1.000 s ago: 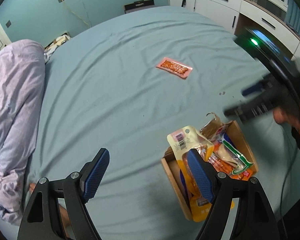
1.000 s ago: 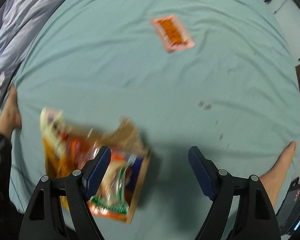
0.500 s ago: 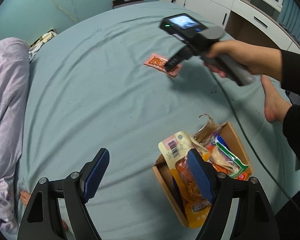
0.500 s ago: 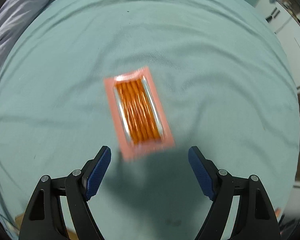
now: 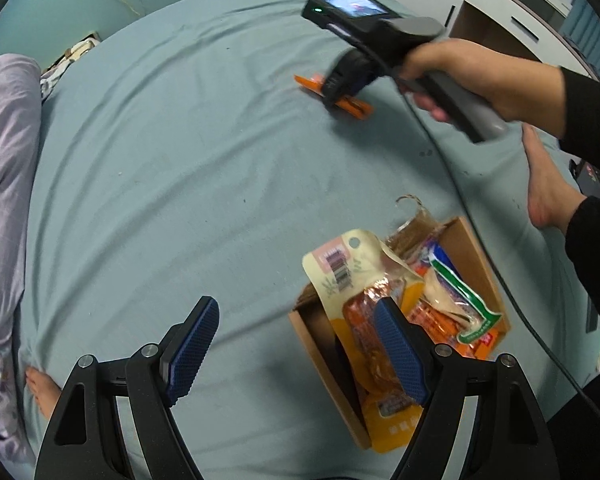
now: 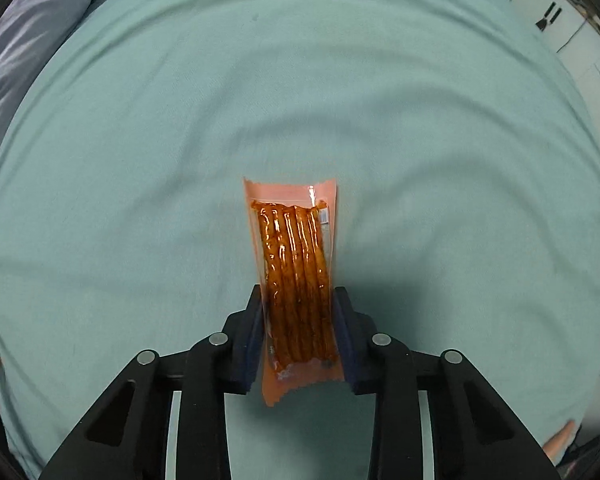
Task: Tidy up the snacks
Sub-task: 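Carry the pink pack over the box and release it with right tool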
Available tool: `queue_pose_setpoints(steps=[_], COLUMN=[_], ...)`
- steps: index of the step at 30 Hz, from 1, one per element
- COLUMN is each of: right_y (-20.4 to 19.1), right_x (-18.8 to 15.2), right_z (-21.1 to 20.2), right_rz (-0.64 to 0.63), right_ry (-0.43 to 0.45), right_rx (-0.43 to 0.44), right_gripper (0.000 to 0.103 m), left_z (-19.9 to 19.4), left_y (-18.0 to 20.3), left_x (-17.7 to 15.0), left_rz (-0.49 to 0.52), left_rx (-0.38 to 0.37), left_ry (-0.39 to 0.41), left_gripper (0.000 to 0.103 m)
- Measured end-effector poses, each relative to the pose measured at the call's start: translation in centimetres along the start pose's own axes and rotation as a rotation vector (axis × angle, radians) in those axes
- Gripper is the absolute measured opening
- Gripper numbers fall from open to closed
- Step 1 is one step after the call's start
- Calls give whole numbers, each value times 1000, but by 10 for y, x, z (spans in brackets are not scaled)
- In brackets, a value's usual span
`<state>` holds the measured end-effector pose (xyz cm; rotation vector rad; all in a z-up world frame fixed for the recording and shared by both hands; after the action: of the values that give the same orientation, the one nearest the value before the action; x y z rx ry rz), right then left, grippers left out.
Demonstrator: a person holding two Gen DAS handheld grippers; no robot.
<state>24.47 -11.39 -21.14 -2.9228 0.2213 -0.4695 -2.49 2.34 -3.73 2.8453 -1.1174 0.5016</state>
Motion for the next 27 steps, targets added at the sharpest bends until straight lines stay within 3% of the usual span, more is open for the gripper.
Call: queue_pose_setpoints(steps=[7, 11, 14, 21, 24, 26, 27], right_y=[19, 11, -5, -19, -19, -27, -27], right_x=[-109, -176, -225, -249, -209, -209, -208], right_z=[-95, -144, -171, -160, -143, -144, -147], right_rz=[37, 36, -43, -32, 66, 80, 63], right_ry=[-56, -112, -146, -236, -251, -237, -205], right_rx=[179, 263, 261, 272, 322, 324, 308], right_gripper=[29, 29, 29, 31, 47, 72, 75], left_z=[-12, -25, -40, -58, -68, -75, -78], left_y=[2, 7, 13, 21, 27, 32, 33], left_x=[-3, -12, -18, -40, -45, -45, -46], left_rz=[-4, -19, -28, -54, -51, -36, -26], left_rx=[-12, -11, -20, -57, -46, -36, -29], left_ry=[16, 13, 25, -6, -7, 6, 11], left_gripper=[81, 81, 81, 81, 81, 81, 81])
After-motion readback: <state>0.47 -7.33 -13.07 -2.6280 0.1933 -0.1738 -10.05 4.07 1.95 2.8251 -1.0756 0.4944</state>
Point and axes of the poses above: each gripper's, at about its wrist camera, not at the fingertips, and z roughly the way its jaws point, y to its right, x to its top, the point moved 3 cm from there along z, roughly the way its jaws point, and after that the axes turned 14 degrees about z, right-handed, at the moved point
